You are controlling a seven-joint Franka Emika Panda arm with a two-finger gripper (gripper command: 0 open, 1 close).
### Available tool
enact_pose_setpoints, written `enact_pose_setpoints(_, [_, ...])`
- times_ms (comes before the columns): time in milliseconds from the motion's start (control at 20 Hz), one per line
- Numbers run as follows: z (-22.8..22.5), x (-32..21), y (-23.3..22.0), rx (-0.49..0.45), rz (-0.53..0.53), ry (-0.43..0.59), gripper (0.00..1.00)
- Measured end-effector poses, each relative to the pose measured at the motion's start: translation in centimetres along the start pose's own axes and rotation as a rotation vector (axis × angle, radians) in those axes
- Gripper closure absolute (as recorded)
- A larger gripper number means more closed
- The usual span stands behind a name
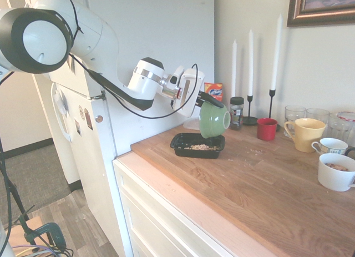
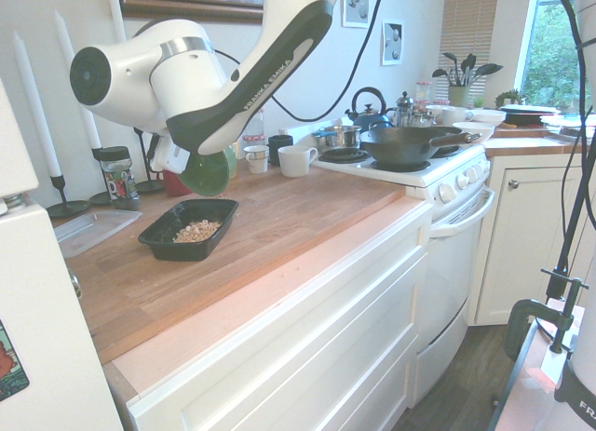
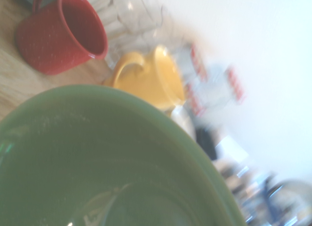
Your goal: Pour the cereal into the box
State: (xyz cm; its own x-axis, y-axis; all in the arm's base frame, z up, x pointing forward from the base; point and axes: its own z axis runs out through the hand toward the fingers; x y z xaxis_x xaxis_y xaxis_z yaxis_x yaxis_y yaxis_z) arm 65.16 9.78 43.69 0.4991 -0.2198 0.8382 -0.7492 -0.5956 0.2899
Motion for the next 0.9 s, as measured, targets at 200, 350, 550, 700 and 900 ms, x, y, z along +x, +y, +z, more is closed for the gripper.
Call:
enact_pose_setpoints(200, [2.9, 4.4, 3.4, 0.039, 0.134, -0.235, 1.0])
enact_pose_setpoints(350, [6.3, 5.9, 6.1, 0.084, 0.233, -0.403, 1.0])
enact_pose_setpoints(550, [11.1, 5.8, 9.2, 0.166, 0.34, -0.632, 1.0])
enact_pose_setpoints(700, [15.9, 5.2, 13.0, 0.237, 0.414, -0.794, 1.0])
enact_pose_setpoints(900, [21.5, 3.6, 18.2, 0.352, 0.515, -0.983, 1.0])
